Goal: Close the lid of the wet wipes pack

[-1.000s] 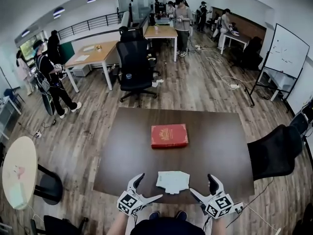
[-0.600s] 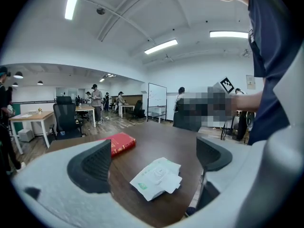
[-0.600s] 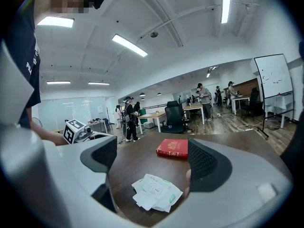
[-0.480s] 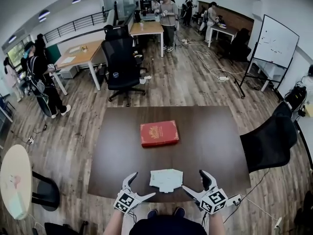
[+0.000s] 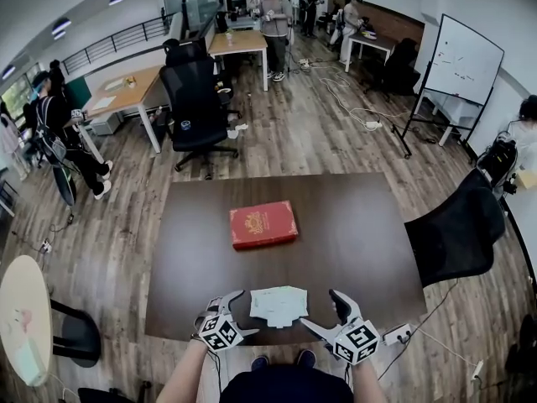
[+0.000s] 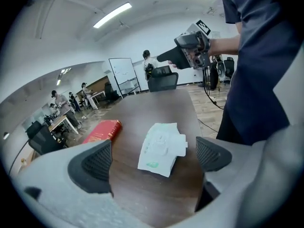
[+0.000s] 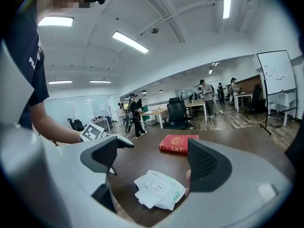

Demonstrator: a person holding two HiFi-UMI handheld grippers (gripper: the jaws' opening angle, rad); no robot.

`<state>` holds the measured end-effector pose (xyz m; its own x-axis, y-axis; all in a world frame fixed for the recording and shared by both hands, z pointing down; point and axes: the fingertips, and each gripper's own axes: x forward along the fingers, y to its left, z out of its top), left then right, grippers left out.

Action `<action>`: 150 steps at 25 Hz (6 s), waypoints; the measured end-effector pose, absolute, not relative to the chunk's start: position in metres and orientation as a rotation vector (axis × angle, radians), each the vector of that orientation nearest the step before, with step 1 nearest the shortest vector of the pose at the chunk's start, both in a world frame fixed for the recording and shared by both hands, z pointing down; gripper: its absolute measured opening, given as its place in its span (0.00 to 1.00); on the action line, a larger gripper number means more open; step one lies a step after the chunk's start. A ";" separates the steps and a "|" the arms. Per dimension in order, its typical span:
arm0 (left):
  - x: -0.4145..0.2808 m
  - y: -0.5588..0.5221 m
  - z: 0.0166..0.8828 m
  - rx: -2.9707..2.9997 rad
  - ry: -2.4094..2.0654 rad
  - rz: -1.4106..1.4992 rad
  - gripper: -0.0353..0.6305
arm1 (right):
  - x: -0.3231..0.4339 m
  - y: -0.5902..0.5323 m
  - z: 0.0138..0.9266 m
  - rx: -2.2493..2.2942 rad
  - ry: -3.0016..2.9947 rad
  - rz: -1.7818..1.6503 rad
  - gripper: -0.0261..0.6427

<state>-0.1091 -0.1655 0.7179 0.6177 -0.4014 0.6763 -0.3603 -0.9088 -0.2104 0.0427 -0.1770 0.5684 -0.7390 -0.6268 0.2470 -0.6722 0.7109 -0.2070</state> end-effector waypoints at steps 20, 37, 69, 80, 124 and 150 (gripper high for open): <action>-0.090 -0.196 0.835 -2.684 0.236 -1.560 0.83 | 0.044 -0.159 0.607 1.045 -2.687 0.503 0.74; -0.076 -0.203 0.874 -2.641 0.074 -1.628 0.72 | 0.038 -0.154 0.622 1.040 -2.651 0.560 0.72; -0.077 -0.204 0.884 -2.642 0.107 -1.657 0.67 | -0.011 -0.157 0.751 0.704 -2.358 0.308 0.70; -0.073 -0.200 0.879 -2.648 0.105 -1.652 0.67 | -0.003 -0.156 0.821 0.518 -2.111 0.031 0.70; -0.072 -0.201 0.877 -2.646 0.102 -1.668 0.66 | 0.002 -0.177 0.841 0.620 -2.019 0.065 0.72; -0.075 -0.204 0.884 -2.613 0.116 -1.691 0.66 | 0.002 -0.234 0.809 0.898 -2.104 0.367 0.70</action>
